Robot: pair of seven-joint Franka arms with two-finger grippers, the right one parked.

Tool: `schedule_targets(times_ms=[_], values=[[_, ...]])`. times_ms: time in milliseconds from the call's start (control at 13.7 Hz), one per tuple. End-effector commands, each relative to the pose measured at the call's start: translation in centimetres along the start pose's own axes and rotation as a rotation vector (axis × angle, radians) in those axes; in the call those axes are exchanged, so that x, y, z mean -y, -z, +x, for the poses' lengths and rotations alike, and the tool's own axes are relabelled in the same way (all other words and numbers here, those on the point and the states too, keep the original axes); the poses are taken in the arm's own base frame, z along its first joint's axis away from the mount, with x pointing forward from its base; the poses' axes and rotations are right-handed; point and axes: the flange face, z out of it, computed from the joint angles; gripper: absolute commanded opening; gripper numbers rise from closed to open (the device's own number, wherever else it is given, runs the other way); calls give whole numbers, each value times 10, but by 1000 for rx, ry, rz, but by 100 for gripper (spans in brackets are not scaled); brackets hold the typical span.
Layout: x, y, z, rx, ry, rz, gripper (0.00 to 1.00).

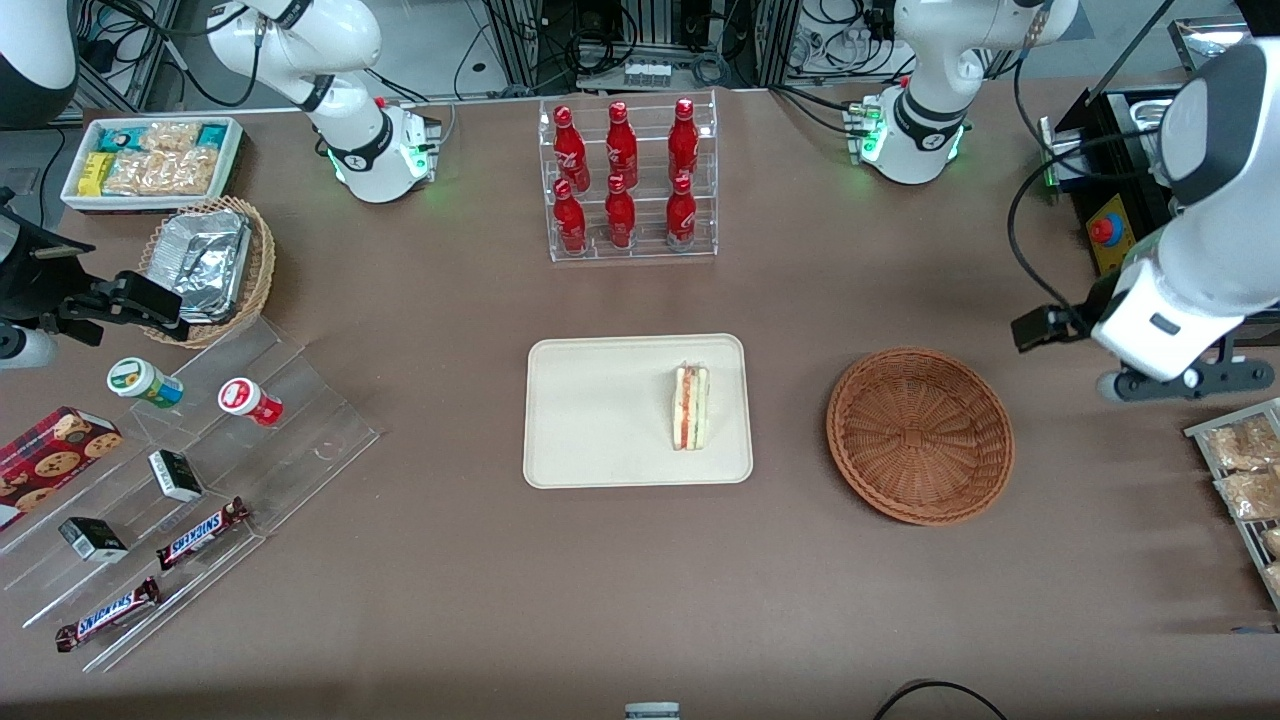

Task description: Place sandwich from basket to tray

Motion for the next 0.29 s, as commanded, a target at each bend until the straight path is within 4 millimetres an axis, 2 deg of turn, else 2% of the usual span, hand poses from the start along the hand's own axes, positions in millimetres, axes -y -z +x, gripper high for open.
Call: schedule_targets(times_ms=[0, 73, 219], values=[[14, 21, -37, 17, -24, -8, 100], [24, 27, -40, 31, -54, -9, 100], [32, 34, -49, 40, -74, -10, 100]])
